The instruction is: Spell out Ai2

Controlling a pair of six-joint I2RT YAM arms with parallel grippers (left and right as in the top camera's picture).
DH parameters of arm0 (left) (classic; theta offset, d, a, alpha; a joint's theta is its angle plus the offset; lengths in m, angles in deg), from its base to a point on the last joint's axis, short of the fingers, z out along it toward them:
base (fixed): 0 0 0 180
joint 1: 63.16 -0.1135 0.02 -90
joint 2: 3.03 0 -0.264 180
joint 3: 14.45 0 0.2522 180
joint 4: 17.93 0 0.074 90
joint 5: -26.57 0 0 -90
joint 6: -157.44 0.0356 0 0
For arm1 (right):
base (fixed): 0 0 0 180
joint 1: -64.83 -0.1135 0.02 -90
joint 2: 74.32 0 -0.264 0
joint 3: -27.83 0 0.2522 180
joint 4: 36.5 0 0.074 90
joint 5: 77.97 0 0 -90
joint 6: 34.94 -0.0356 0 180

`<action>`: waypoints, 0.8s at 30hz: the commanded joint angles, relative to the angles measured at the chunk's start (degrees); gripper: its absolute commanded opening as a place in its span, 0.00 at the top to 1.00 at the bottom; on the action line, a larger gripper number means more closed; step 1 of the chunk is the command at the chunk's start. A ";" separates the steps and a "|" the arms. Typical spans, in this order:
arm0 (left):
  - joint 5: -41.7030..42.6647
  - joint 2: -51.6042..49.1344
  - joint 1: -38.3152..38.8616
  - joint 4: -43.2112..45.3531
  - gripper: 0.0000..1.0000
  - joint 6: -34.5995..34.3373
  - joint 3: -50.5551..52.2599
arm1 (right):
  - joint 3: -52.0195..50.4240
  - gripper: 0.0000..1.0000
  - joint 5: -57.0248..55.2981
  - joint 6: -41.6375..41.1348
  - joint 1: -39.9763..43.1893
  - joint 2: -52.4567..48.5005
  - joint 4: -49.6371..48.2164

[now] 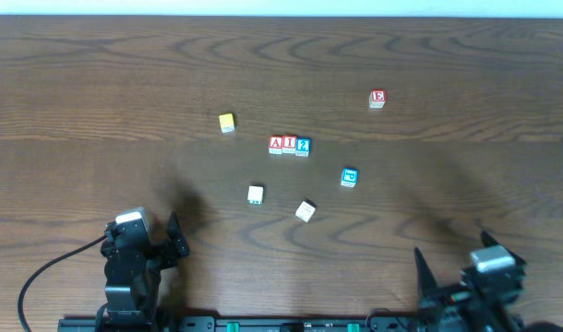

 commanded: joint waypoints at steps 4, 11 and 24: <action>-0.15 0.37 -0.24 0.17 0.04 0.55 0.68 | -12.35 0.01 -1.01 5.44 0.76 3.30 -4.68; -0.15 0.37 -0.24 0.17 0.05 0.55 0.68 | -21.84 0.01 -0.50 5.44 0.76 3.30 -5.55; -0.15 0.37 -0.24 0.17 0.05 0.55 0.68 | -27.74 0.01 -0.09 5.42 0.76 3.30 -4.22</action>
